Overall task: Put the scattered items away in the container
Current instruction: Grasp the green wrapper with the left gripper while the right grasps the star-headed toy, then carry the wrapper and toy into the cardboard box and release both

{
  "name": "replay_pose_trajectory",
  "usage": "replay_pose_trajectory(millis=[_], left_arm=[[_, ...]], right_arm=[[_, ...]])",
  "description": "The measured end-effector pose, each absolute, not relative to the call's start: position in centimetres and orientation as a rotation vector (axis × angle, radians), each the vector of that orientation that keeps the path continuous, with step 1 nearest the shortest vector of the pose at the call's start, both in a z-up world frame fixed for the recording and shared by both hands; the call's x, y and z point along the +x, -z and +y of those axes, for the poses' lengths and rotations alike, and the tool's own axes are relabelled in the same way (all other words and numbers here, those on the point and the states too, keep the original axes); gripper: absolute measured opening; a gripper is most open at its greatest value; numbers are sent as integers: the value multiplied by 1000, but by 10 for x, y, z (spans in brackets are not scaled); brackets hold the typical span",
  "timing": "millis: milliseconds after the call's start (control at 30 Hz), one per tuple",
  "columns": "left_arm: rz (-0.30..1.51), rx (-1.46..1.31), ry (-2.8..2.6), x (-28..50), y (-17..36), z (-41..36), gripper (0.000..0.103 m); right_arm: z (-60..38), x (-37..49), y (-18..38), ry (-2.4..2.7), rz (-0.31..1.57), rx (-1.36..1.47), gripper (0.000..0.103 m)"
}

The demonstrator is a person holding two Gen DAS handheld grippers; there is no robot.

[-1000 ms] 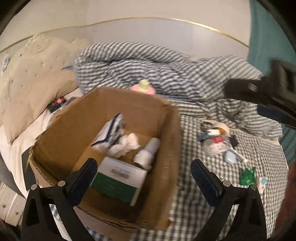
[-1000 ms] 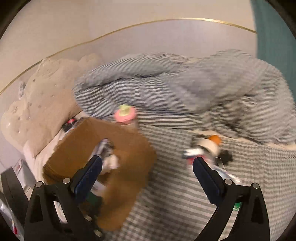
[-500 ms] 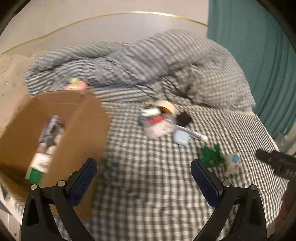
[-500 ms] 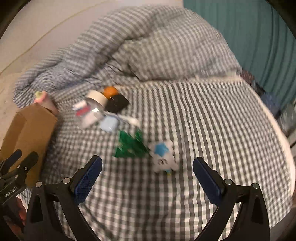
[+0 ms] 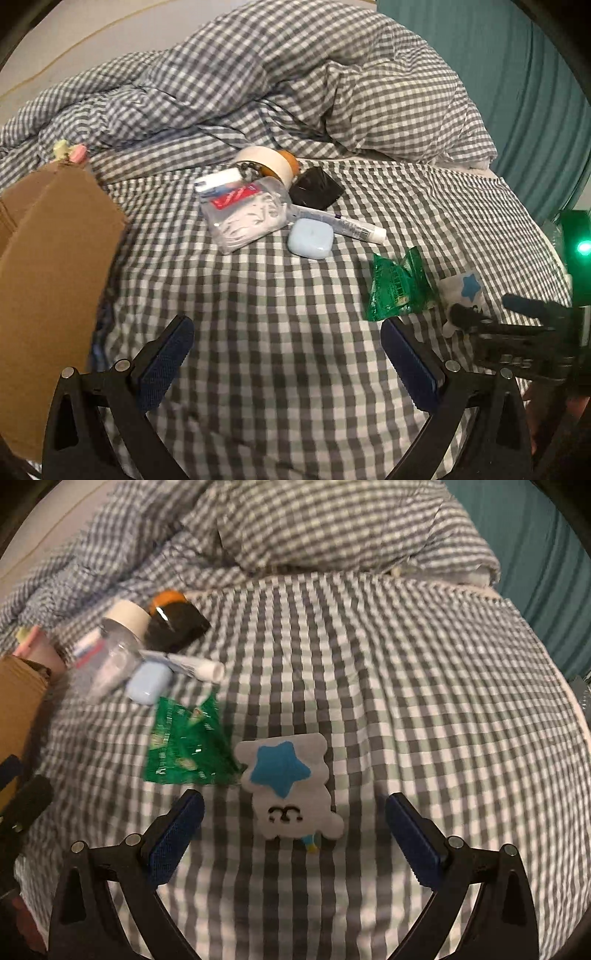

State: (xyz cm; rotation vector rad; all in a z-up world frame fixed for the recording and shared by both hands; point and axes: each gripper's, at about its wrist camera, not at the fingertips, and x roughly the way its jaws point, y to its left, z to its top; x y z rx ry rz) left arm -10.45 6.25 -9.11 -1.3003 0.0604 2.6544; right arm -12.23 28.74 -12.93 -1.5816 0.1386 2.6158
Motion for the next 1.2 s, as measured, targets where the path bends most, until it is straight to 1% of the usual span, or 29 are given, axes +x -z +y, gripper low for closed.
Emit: replay_pose_trajectory(millis=[33,67,100,133,267,533,633,700,767,833,867,900,933,967,1033,1200], left_arm=[[59,-1308,-2648,-107,94,65,103],[58,-1312,-2642,-109,95,67,103],[62,-1316,-2636,-112,97,70,103],[70,-1321,-2629,-115,99,73,103],[76,-1333,-2610,-125,105,84,103],[-41,-1366,-2473,-151,122,137,103],[-31,-1395,-2425,-164,137,163,103],[26,-1468,-2462,-178,155,176,103],[40,-1539,-2455,-187,173,183,103],[61,-1482,-2482,-183,170,185,103],[80,-1490,-2454,-183,170,186,98],[104,-1486,-2444,-182,167,185,89],[109,-1471,-2442,-180,163,183,57],[94,-1457,-2431,-179,157,179,42],[56,-1482,-2398,-177,148,170,36],[70,-1434,-2489,-145,109,138,36]], right_arm=[[288,-126,134,-2606,128,-1596,93],[288,-130,141,-2589,114,-1616,80],[288,-131,143,-2578,109,-1628,49],[288,-131,145,-2574,115,-1646,45],[299,-116,129,-2602,176,-1569,45],[335,-91,95,-2618,266,-1466,45],[341,-86,89,-2616,273,-1455,45],[343,-85,85,-2618,271,-1452,45],[345,-82,84,-2619,273,-1445,45],[347,-80,82,-2622,282,-1446,45],[346,-80,81,-2628,287,-1445,45],[346,-80,81,-2633,288,-1442,45],[343,-80,79,-2638,284,-1439,45],[341,-79,77,-2641,282,-1439,45],[336,-78,72,-2661,284,-1432,45],[311,-69,41,-2726,240,-1394,45]])
